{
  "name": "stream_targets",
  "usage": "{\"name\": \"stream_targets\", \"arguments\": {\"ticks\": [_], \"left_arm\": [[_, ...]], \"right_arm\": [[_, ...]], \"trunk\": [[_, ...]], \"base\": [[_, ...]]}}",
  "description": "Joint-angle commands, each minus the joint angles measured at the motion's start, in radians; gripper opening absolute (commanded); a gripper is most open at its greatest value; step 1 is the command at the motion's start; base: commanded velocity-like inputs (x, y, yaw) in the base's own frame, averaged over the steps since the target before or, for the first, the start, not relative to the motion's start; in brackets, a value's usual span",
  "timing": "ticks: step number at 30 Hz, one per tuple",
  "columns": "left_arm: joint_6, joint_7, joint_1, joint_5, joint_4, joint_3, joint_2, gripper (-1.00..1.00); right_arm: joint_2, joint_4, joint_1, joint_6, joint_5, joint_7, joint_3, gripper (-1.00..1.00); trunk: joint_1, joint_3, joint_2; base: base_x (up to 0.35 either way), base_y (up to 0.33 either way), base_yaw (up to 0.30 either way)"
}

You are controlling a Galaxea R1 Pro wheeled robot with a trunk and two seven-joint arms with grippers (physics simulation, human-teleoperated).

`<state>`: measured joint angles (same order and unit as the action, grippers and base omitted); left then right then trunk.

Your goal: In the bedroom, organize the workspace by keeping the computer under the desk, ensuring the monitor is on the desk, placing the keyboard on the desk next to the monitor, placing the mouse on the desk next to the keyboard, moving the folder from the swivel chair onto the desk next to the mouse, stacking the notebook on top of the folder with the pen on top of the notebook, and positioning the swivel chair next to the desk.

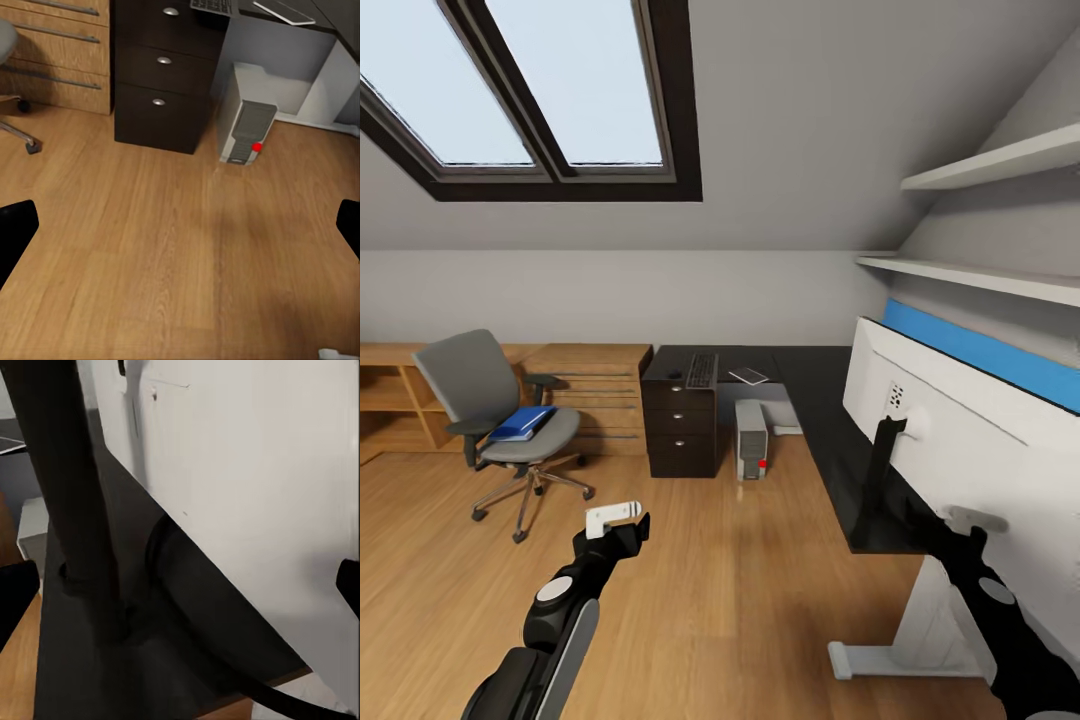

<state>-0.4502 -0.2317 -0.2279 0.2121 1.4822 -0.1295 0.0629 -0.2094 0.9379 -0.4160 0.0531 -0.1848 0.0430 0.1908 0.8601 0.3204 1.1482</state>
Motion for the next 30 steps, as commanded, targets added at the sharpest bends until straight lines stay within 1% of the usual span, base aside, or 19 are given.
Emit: {"name": "stream_targets", "arguments": {"ticks": [1,4,5,8,9,11,18,23,30], "left_arm": [[-0.004,-0.009,-0.001,0.011,0.002,-0.002,0.0,1.0],[-0.004,-0.009,-0.001,0.011,0.001,-0.002,0.0,1.0],[-0.003,-0.008,-0.001,0.01,0.001,-0.008,0.0,1.0],[-0.003,-0.01,-0.001,0.01,-0.008,-0.039,0.0,1.0],[-0.002,-0.011,-0.001,0.01,-0.015,-0.059,0.0,1.0],[-0.002,-0.011,-0.001,0.009,-0.018,-0.066,0.0,1.0],[-0.002,-0.01,-0.001,0.009,-0.02,-0.077,0.0,1.0],[-0.003,-0.009,-0.001,0.01,-0.021,-0.08,0.0,1.0],[-0.004,-0.009,-0.001,0.01,-0.036,-0.082,0.0,1.0]], "right_arm": [[-0.001,0.0,0.0,0.002,-0.011,0.006,0.002,1.0],[-0.002,0.002,0.0,-0.012,-0.013,0.006,0.011,1.0],[-0.002,0.002,0.0,-0.018,-0.013,0.006,0.013,1.0],[-0.001,0.002,0.0,-0.019,-0.013,0.006,0.013,1.0],[-0.002,0.002,0.0,-0.019,-0.013,0.006,0.014,1.0],[-0.002,0.002,0.0,-0.019,-0.012,0.006,0.014,1.0],[-0.002,0.001,0.0,-0.019,-0.01,0.006,0.015,1.0],[-0.002,0.001,0.0,-0.019,-0.01,0.006,0.015,1.0],[-0.002,0.001,0.0,-0.018,-0.01,0.007,0.015,1.0]], "trunk": [[0.0,0.001,0.001],[0.0,0.001,0.001],[0.0,0.001,0.001],[0.0,0.001,0.001],[0.0,0.001,0.001],[0.0,0.001,0.001],[0.0,0.001,0.001],[0.0,0.001,0.001],[0.0,0.001,0.001]], "base": [[0.0,-0.268,0.0],[0.0,-0.285,0.0],[0.0,-0.304,0.0],[0.0,-0.305,0.0],[0.0,-0.304,0.0],[0.0,-0.301,0.0],[0.0,-0.274,0.0],[0.007,-0.194,0.0],[0.121,-0.169,0.0]]}}
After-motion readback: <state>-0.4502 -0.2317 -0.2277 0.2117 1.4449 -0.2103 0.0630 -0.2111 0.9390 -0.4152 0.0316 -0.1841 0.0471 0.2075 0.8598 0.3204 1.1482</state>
